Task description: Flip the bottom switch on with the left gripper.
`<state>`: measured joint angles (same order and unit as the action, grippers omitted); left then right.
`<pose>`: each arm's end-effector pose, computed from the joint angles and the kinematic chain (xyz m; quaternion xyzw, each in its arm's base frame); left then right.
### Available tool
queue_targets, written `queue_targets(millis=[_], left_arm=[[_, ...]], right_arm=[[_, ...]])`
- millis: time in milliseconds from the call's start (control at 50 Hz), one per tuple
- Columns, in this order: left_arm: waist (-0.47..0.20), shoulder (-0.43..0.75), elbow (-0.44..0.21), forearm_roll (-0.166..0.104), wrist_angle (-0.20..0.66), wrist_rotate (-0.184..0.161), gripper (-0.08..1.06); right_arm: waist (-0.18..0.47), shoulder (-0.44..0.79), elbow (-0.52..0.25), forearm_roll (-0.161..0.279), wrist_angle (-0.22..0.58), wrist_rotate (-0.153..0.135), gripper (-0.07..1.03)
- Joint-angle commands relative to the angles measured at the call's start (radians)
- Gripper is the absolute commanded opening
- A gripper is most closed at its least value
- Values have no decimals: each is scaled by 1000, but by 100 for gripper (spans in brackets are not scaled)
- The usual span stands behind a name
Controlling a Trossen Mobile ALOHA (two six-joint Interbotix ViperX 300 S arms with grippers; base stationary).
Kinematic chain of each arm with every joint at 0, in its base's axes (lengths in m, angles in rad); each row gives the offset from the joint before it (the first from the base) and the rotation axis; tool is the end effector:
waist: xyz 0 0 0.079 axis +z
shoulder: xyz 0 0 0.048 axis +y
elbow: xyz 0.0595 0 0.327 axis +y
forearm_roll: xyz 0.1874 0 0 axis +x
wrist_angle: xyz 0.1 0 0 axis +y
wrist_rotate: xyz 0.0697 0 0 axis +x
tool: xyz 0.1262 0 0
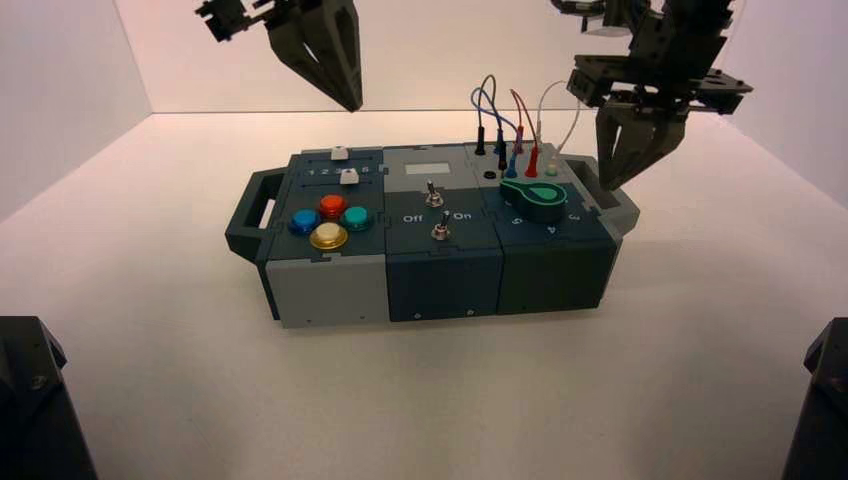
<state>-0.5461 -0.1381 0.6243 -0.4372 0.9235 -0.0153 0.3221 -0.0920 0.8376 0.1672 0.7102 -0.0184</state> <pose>0.2274 -0.2156 0.1444 -0.0387 0.6680 -0.2407 0.7031 0.2437 0.1037 0.0698 -0.0307 0.6667 0.1240 0.7343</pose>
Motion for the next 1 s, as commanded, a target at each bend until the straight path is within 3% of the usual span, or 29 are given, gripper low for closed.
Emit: queue_targets(millis=[20, 220, 500, 1000], left_arm=[[-25, 5, -20, -8, -6, -3, -3], [-41, 31, -14, -8, -25, -40, -3], [-41, 55, -17, -8, -49, -38, -3], [-51, 78, -3, -8, -100, -43, -3]], right_arm=[[3, 8, -11, 3, -15, 2, -2], [3, 49, -12, 2, -34, 2, -2], [3, 115, -20, -2, -89, 2, -2], [3, 150, -38, -3, -104, 2, -2]])
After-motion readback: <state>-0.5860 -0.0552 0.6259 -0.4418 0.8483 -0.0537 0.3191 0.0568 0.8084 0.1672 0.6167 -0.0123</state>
